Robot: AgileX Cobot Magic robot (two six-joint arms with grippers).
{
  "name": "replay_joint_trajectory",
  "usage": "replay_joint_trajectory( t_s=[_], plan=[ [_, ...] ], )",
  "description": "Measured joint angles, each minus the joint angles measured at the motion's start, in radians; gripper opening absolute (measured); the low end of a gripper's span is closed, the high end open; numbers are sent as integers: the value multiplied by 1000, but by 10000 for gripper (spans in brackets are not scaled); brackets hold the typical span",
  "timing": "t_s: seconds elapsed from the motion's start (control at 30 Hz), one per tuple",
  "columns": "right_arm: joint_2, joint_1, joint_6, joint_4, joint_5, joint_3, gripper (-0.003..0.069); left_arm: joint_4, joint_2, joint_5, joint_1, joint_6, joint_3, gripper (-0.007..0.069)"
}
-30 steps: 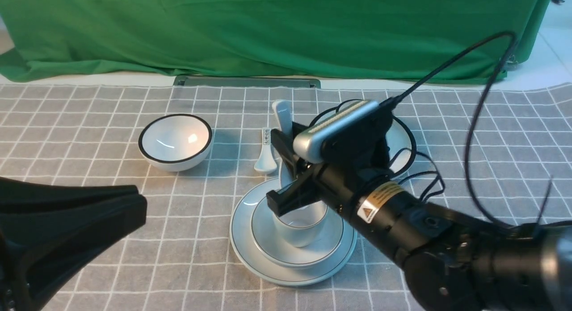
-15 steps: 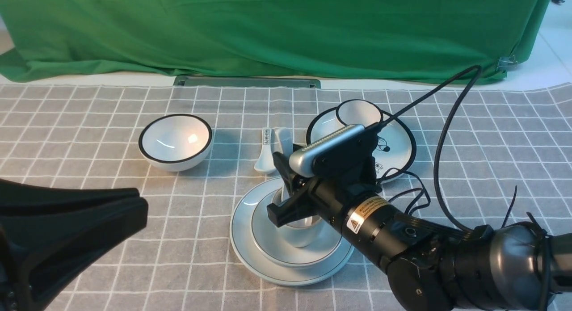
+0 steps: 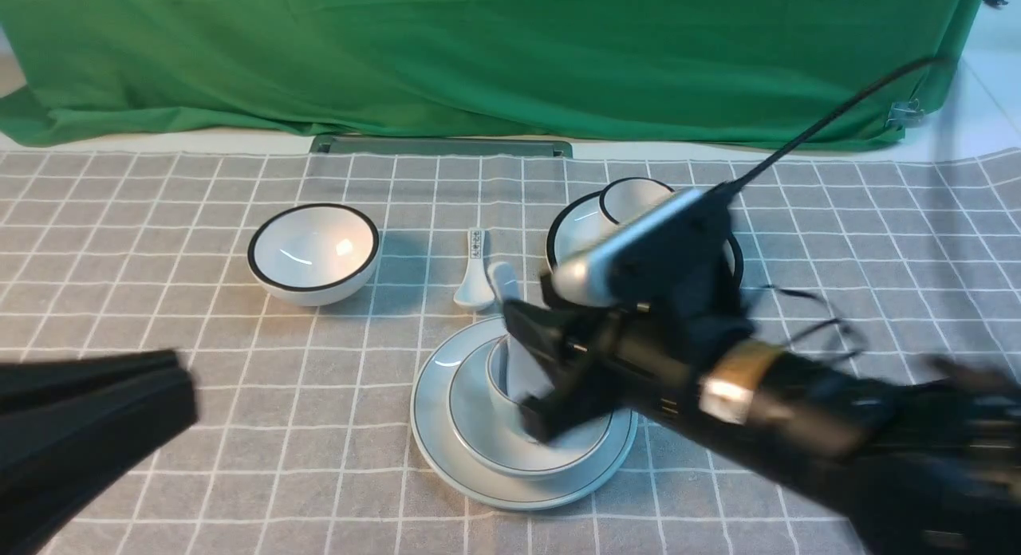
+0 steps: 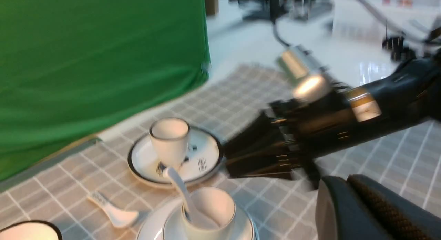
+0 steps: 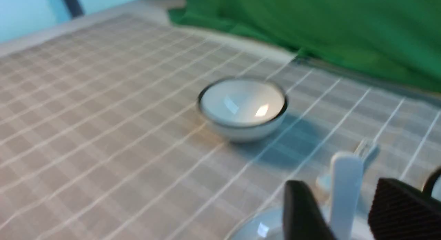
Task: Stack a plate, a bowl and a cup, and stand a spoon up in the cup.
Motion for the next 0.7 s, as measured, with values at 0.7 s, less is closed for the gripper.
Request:
replay_joint_trajectory(
  t_s=[0.7],
  plan=[
    [-520,0,37,0,419,166,59,0,-223,-392,0,-19,593,11]
  ],
)
